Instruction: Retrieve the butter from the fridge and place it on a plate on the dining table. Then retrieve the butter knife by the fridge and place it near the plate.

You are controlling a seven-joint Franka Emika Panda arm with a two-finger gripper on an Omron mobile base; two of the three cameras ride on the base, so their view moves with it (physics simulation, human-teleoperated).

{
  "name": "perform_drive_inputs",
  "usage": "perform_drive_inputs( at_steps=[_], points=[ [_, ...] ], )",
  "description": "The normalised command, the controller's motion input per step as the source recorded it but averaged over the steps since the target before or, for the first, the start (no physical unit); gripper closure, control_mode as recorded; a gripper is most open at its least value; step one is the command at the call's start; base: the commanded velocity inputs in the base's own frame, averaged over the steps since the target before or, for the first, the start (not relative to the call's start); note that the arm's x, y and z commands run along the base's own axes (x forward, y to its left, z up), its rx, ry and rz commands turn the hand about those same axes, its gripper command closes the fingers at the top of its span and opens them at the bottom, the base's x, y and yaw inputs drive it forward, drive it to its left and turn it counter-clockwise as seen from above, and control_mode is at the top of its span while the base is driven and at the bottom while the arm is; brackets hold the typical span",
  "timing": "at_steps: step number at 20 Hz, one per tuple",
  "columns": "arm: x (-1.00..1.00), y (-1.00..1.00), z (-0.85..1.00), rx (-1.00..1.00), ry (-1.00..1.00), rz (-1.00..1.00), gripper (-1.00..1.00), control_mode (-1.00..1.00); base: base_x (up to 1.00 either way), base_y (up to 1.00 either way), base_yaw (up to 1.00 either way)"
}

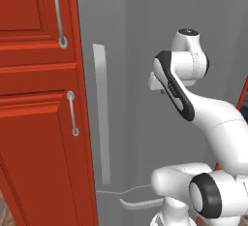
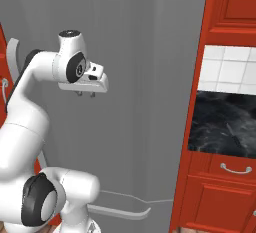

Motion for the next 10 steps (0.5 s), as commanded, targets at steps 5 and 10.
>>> perform_drive_inputs(
  at_steps=[5,10],
  points=[
    [-0.03,0.00,0.00,0.00,0.00,0.00,-1.00,1.00,-0.23,0.00,-0.02],
    [0.00,0.00,0.00,0.00,0.00,0.00,-1.00,1.00,-0.60,0.01,-0.14]
  ],
)
